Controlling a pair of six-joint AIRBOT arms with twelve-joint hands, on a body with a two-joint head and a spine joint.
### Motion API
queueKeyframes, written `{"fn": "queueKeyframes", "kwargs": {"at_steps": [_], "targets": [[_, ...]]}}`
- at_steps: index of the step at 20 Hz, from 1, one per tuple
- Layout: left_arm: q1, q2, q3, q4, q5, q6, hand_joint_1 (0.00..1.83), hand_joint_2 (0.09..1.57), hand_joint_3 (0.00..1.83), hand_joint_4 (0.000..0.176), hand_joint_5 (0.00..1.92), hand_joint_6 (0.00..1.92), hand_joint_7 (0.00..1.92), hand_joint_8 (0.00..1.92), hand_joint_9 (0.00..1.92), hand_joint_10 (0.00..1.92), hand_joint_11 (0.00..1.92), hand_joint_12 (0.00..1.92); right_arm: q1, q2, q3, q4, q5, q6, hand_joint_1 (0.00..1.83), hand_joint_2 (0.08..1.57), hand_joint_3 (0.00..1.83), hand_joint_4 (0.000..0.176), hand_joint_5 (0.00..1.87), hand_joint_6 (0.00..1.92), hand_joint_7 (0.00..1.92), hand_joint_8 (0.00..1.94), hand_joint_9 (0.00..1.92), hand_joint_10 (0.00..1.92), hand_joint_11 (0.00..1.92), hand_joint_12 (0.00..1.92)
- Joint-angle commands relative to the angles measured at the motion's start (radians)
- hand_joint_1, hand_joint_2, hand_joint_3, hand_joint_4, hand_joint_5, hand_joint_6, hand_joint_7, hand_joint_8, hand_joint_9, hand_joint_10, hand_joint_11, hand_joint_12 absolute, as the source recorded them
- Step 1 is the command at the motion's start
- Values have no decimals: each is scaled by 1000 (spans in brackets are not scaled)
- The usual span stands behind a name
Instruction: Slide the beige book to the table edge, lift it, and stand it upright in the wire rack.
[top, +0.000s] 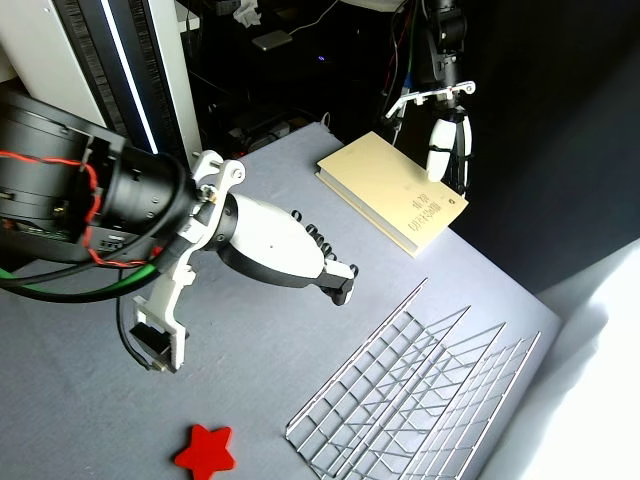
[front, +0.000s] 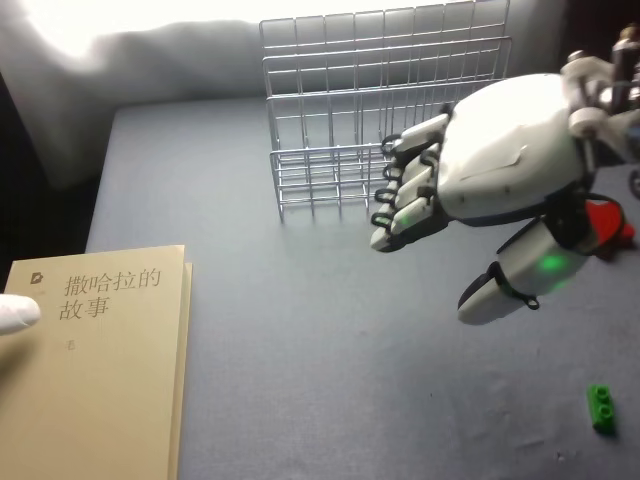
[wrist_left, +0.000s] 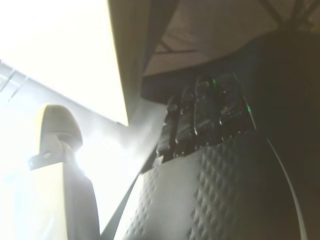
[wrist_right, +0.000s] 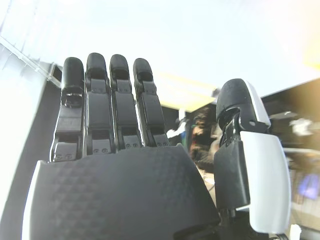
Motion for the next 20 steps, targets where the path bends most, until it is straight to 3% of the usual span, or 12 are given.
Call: {"fn": "queueKeyframes", "kwargs": {"at_steps": [1, 4, 6, 8, 12, 15, 17, 20], "targets": [[1, 2, 1, -11, -65, -6, 725, 1043, 0, 0, 96, 0, 79, 0, 95, 1, 0, 118, 11, 17, -9, 25, -78, 21, 202, 1146, 3, 0, 318, 1, 312, 0, 314, 0, 0, 892], [4, 2, -4, -11, -70, -3, 739, 1037, 0, 0, 137, 7, 112, 5, 123, 5, 0, 195, 10, 33, -16, 9, -75, 55, 199, 1142, 0, 0, 332, 5, 326, 7, 325, 7, 0, 903], [5, 2, -5, -11, -75, 3, 730, 1039, 0, 0, 117, 0, 97, 0, 99, 0, 0, 123, 21, 52, -37, -128, -72, 206, 228, 1130, 0, 0, 337, 4, 330, 4, 331, 6, 0, 905], [5, -2, -5, -11, -78, 6, 781, 1031, 0, 0, 151, 3, 120, 2, 124, 5, 0, 166, 23, 71, -56, -207, -72, 282, 225, 1127, 0, 0, 347, 6, 333, 3, 328, 2, 0, 915], [9, -8, -6, -10, -79, 27, 774, 1047, 2, 0, 173, 9, 139, 7, 141, 7, 0, 205, 24, 106, -62, -207, -73, 329, 224, 1132, 0, 0, 348, 4, 342, 6, 340, 6, 0, 882], [9, -12, -8, -10, -83, 50, 771, 1050, 2, 0, 220, 10, 176, 4, 170, 3, 0, 360, 29, 148, -64, -214, -100, 371, 200, 1141, 0, 0, 372, 2, 359, 1, 354, 1, 0, 935], [10, -14, -8, -10, -83, 55, 824, 1031, 0, 0, 263, 12, 206, 6, 191, 6, 0, 435, 20, 177, -64, -239, -115, 428, 199, 1146, 1, 0, 354, 1, 337, 0, 327, 3, 0, 844], [9, -20, -4, -10, -86, 56, 864, 1074, 2, 0, 341, 14, 258, 7, 223, 6, 0, 566, 13, 197, -64, -239, -118, 414, 191, 1151, 3, 0, 348, 2, 329, 1, 315, 2, 0, 869]]}}
